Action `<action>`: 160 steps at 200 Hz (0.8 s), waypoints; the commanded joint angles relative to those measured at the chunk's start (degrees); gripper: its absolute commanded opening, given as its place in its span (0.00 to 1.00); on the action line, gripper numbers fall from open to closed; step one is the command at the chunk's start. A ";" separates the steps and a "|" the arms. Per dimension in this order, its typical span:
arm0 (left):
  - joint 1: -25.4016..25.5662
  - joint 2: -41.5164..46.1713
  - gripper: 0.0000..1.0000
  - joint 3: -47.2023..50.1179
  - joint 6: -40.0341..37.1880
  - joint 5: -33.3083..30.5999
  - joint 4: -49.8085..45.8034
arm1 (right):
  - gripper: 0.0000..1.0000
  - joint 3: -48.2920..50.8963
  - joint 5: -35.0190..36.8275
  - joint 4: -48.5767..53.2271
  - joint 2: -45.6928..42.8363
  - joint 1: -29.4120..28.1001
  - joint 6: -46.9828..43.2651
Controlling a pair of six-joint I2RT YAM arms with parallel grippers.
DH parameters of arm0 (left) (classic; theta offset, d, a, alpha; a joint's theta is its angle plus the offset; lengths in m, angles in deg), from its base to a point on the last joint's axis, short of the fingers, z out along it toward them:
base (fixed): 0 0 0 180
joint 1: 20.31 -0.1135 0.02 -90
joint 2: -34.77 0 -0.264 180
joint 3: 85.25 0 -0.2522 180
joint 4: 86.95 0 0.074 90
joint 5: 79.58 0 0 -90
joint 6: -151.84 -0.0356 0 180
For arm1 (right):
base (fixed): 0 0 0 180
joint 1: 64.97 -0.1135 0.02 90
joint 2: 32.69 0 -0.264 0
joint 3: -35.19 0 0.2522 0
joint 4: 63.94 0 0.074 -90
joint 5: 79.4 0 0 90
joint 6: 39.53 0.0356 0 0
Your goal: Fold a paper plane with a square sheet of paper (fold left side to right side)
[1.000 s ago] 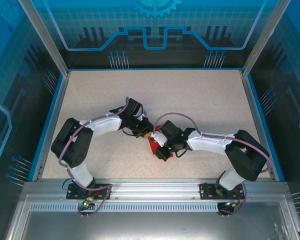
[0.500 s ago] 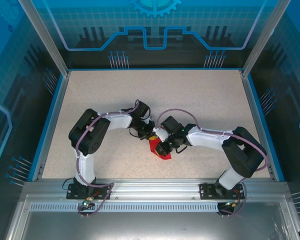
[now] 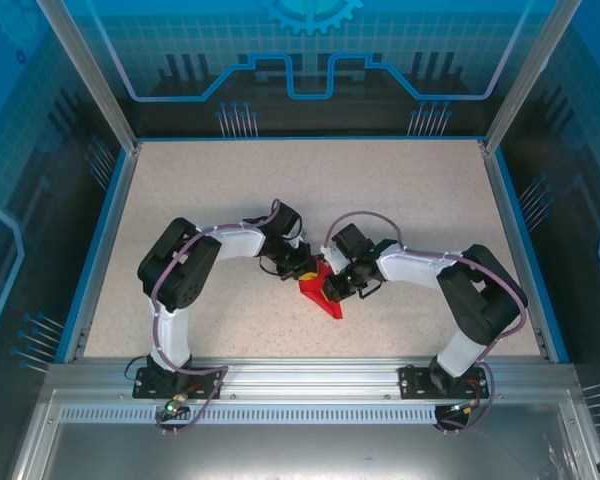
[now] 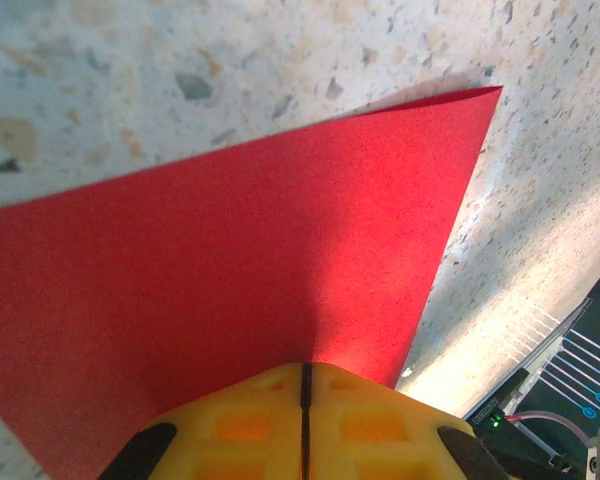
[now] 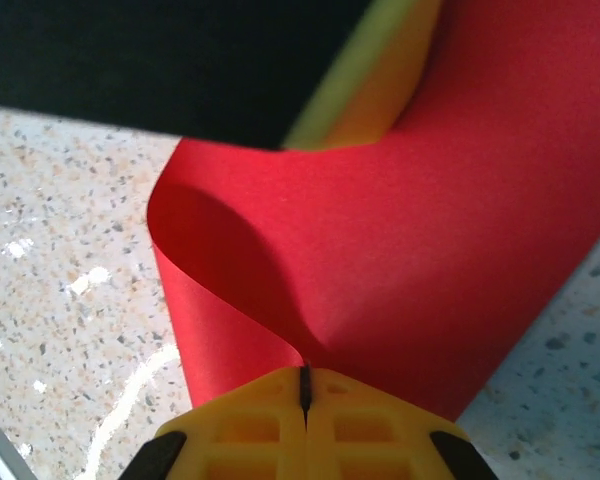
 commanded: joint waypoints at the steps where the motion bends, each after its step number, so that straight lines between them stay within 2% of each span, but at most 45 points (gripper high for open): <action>1: 0.92 -2.13 0.08 1.42 -1.26 -2.65 -2.65 | 0.00 -2.60 1.03 1.48 1.26 1.03 0.81; 160: 1.06 -2.17 0.08 1.95 -0.98 -2.75 -2.37 | 0.00 -2.57 2.85 2.03 1.92 2.44 1.08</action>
